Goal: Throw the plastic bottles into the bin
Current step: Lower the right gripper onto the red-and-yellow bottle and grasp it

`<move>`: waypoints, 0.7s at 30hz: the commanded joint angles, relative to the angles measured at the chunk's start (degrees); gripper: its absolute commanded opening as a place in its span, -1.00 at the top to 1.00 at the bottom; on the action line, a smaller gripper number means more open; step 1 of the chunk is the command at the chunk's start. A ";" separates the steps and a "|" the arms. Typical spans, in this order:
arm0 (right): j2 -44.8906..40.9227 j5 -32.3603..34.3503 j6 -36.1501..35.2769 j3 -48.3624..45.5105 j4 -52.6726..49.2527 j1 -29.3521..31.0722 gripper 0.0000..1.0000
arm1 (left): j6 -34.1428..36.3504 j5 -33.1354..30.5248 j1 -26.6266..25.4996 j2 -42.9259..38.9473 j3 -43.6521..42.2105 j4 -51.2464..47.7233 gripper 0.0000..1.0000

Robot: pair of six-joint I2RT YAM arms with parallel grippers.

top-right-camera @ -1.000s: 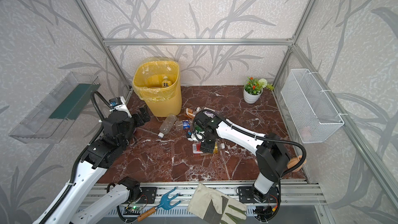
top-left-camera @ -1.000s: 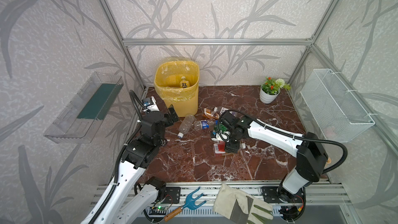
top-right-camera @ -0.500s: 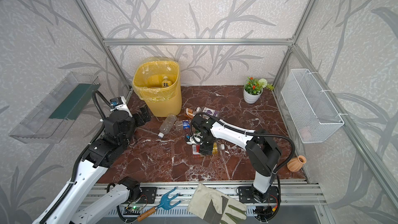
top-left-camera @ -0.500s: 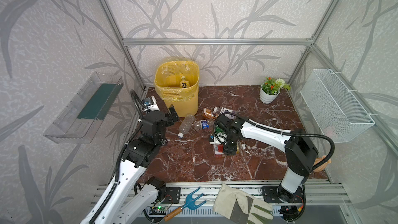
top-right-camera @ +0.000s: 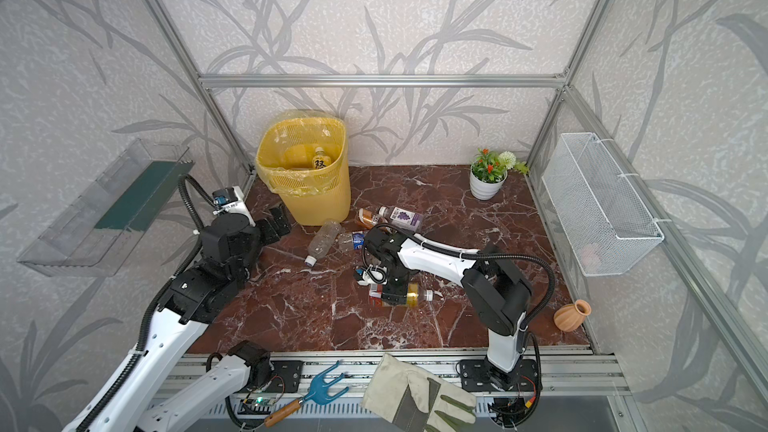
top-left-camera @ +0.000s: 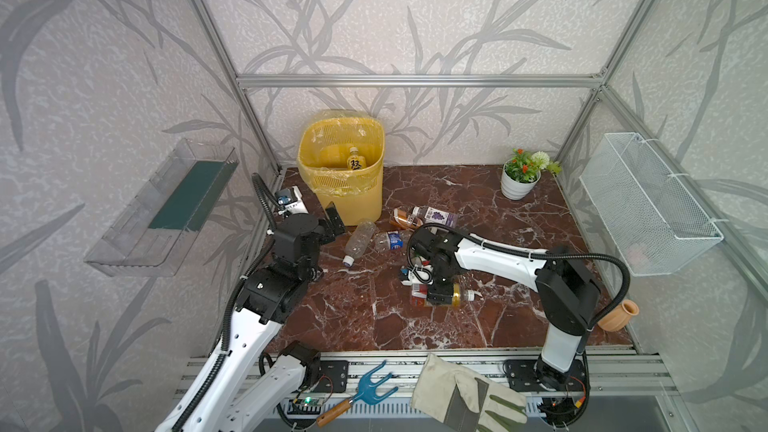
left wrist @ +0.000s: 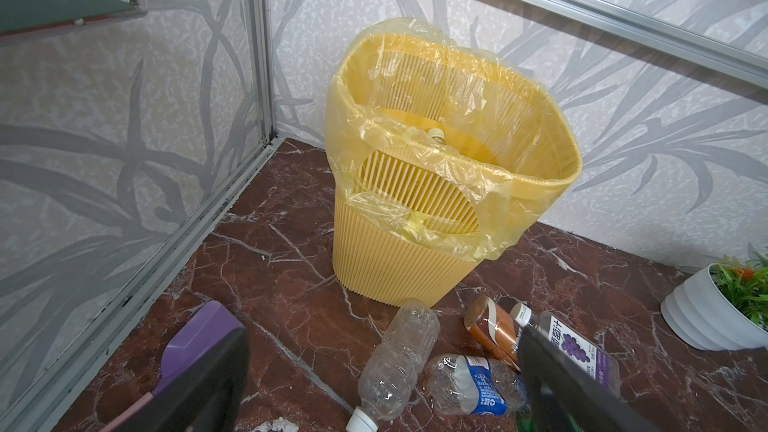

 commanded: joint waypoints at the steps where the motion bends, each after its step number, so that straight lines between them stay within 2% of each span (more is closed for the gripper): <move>1: 1.29 0.38 0.43 0.49 -0.31 0.70 -0.49 | -0.31 -1.05 0.27 -0.65 0.31 -1.21 -0.98; 16: 1.92 -0.67 2.21 -1.26 1.35 2.34 -0.50 | -0.18 -1.24 0.48 -1.48 -0.68 -1.11 -0.98; 17: 1.72 -0.81 2.31 -1.42 1.54 2.39 -0.48 | -0.25 -1.19 0.49 -1.32 -0.64 -1.24 -0.98; 21: 0.28 -0.79 2.88 -1.88 1.79 2.37 -0.20 | -0.52 -1.38 0.54 -1.70 -0.74 -0.92 -0.98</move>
